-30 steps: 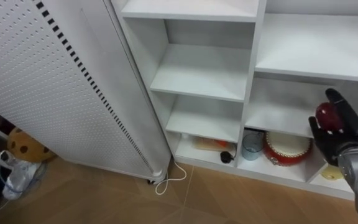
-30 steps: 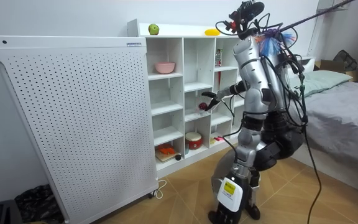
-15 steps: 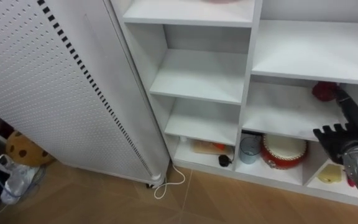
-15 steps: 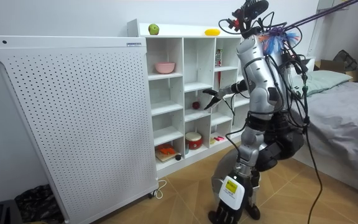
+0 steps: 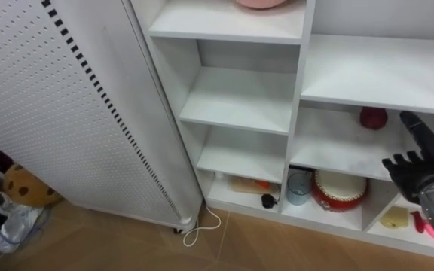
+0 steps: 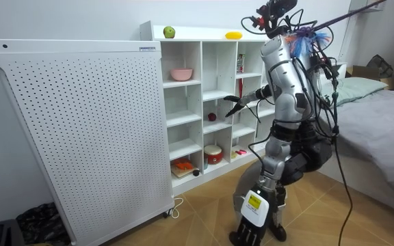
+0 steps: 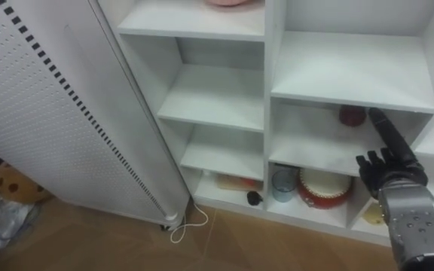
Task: Arrange fruit in the closet
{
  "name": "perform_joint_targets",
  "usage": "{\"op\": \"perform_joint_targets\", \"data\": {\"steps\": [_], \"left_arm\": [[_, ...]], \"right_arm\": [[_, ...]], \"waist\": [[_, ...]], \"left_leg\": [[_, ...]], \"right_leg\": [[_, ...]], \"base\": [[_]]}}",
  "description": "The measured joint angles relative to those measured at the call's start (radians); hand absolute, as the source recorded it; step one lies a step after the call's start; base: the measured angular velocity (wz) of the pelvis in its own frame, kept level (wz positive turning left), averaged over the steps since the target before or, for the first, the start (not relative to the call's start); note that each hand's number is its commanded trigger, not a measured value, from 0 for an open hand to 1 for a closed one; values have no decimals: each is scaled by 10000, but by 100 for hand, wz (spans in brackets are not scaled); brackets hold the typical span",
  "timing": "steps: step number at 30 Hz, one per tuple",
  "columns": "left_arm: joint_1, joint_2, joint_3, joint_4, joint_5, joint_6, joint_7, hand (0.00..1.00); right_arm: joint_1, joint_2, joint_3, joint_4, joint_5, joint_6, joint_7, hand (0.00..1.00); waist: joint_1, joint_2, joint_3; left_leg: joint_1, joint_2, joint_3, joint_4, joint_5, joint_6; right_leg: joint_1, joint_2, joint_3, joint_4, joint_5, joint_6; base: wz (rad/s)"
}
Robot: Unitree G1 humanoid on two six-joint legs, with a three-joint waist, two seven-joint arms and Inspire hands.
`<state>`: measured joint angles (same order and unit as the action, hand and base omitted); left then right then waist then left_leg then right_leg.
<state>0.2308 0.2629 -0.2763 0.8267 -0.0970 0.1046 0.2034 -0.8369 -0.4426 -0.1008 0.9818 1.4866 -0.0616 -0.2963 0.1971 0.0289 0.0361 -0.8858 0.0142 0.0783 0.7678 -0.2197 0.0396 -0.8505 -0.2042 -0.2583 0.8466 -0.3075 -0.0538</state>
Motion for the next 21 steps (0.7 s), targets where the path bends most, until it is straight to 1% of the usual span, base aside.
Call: {"op": "perform_joint_targets", "data": {"steps": [2, 4, 6, 8, 10, 11, 12, 13, 14, 16, 18, 20, 21], "left_arm": [[-5, 1, 4, 141, -2, -21, -56, 0], [-7, 21, 31, 220, -21, -10, -184, 0], [-14, 79, 33, 219, -11, -31, -264, 0], [-143, 167, 49, 504, 8, -210, -477, 0], [-230, 232, 47, 804, 0, -269, -638, 0], [-317, 236, 60, 1058, 4, -266, -667, 0], [-362, 236, 91, 1193, 9, -248, -689, 0], [-446, 236, 242, 1464, 26, -244, -765, 0], [-446, 245, 558, 1571, 27, -253, -834, 0], [-454, 277, 969, 1570, 30, -285, -842, 0], [-457, 288, 1166, 1586, 238, -416, -850, 0], [-401, 301, 1287, 1662, 514, -546, -847, 0], [-368, 301, 1342, 1669, 641, -556, -842, 0]], "right_arm": [[333, 0, 50, 339, -91, 115, 422, 0], [478, 0, 209, 786, -237, 180, 780, 0], [734, -6, 410, 1128, -573, 200, 1163, 0], [1086, -25, 595, 1754, -831, 247, 1827, 0], [1321, -140, 921, 2303, -1111, 390, 2227, 0], [1543, -231, 1199, 2457, -1545, 420, 2441, 0], [1657, -258, 1269, 2514, -1855, 434, 2554, 0], [1911, -290, 1412, 2561, -2428, 460, 2742, 0], [2214, -289, 1490, 2572, -2830, 506, 2964, 0], [2695, -286, 1606, 2575, -2980, 516, 3184, 0], [3291, -275, 1685, 2567, -3023, 546, 3472, 0], [4272, -187, 1711, 2528, -3703, 595, 3762, 0], [4563, -152, 1792, 2493, -3768, 590, 3808, 0]], "waist": [[16, -17, 12], [11, -67, 46], [15, -140, 100], [4, -218, 148], [20, -220, 152], [20, -224, 154], [30, -227, 153], [14, -247, 162], [-6, -260, 166], [-21, -306, 173], [-86, -330, 162], [-186, -452, 88], [-188, -485, 60]], "left_leg": [[461, 37, -22, -231, -3, 1], [798, 39, -20, -430, -2, 0], [1098, 54, -25, -559, -5, -4], [1484, 63, -83, -770, -11, -17], [1782, 63, -110, -954, -15, -28], [1980, 42, -111, -1111, -12, -29], [2090, 33, -101, -1194, -9, -31], [2342, 17, -74, -1344, -8, -31], [2631, -7, -87, -1512, -4, -38], [3050, -24, -95, -1783, -1, -50], [3530, -39, -134, -2140, 31, -89], [4293, -60, -169, -2732, 105, -114], [4496, -42, -172, -2864, 108, -118]], "right_leg": [[528, -14, -194, -321, 43, -8], [885, 31, -222, -544, 56, 29], [1208, 88, -232, -719, 77, 57], [1637, 139, -284, -967, 79, 97], [1982, 145, -398, -1202, 90, 111], [2176, 131, -438, -1343, 105, 134], [2266, 134, -426, -1404, 111, 146], [2482, 133, -411, -1522, 117, 158], [2778, 140, -448, -1673, 125, 183], [3214, 175, -500, -1935, 114, 228], [3780, 233, -662, -2372, 160, 279], [4621, 343, -800, -3047, 249, 410], [4879, 399, -847, -3270, 282, 430]], "base": [[0], [0], [2], [8], [2], [0], [0], [0], [0], [8], [14], [17], [11]]}}
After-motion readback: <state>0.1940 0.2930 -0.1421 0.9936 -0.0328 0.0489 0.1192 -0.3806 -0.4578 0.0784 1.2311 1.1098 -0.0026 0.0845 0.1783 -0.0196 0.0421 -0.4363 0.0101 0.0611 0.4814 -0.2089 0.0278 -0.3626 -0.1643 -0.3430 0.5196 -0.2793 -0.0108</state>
